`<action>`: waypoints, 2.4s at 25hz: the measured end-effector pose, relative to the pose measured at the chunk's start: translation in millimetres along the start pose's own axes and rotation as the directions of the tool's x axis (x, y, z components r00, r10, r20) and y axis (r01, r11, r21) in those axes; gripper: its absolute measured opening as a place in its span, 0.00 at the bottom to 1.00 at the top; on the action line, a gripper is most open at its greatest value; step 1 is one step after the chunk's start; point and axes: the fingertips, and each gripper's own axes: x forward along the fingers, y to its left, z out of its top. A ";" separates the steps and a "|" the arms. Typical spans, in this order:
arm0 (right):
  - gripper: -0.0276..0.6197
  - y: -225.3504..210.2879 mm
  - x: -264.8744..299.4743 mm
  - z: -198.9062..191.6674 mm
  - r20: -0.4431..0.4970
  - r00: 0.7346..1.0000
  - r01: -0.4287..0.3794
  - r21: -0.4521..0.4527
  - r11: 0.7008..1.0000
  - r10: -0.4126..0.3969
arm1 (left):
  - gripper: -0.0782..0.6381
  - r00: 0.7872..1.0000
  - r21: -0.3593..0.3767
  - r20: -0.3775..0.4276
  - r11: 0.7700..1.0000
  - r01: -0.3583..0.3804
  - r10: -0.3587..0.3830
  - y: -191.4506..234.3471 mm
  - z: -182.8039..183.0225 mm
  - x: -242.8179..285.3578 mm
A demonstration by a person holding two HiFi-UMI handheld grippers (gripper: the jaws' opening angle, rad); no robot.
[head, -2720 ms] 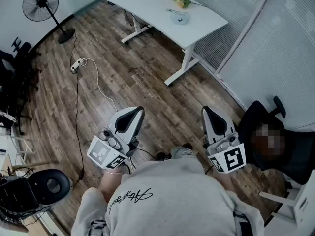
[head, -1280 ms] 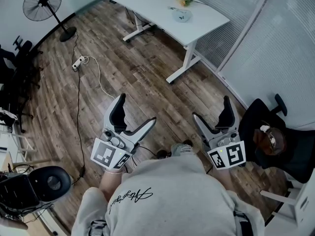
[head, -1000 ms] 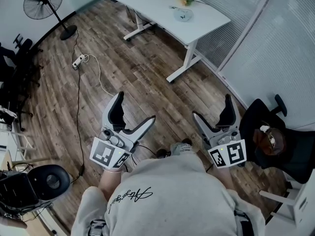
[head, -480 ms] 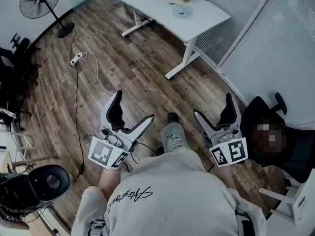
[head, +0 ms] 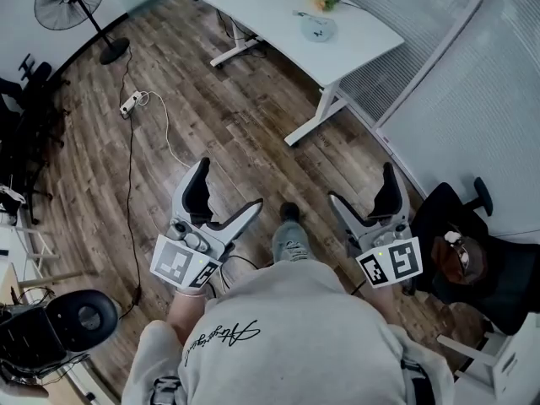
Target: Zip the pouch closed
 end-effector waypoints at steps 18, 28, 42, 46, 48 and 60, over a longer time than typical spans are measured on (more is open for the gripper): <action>0.86 -141.3 171.0 9.3 0.017 0.999 -0.040 -0.021 0.999 0.041 | 0.75 0.999 0.004 0.021 0.999 -0.044 0.044 108.0 -7.1 172.5; 0.85 -183.4 232.4 -7.4 -0.010 0.994 -0.111 0.003 0.994 0.111 | 0.75 0.995 -0.011 0.030 0.995 -0.095 0.096 136.5 -20.2 232.0; 0.84 -204.0 255.2 -21.3 -0.053 0.993 -0.106 0.024 0.994 0.107 | 0.75 0.996 -0.035 0.016 0.995 -0.091 0.092 156.0 -31.3 259.5; 0.84 -205.2 262.0 -26.0 -0.068 0.990 -0.123 0.032 0.992 0.125 | 0.75 0.994 -0.030 0.013 0.994 -0.108 0.108 159.0 -30.4 260.3; 0.83 -202.8 266.9 -30.0 -0.079 0.987 -0.138 0.032 0.990 0.140 | 0.75 0.992 -0.027 0.012 0.992 -0.124 0.124 163.3 -31.1 257.3; 0.83 -220.8 304.3 -55.7 -0.113 0.990 -0.086 0.031 0.996 0.089 | 0.75 0.996 -0.053 -0.013 0.994 -0.093 0.092 209.5 -60.4 284.7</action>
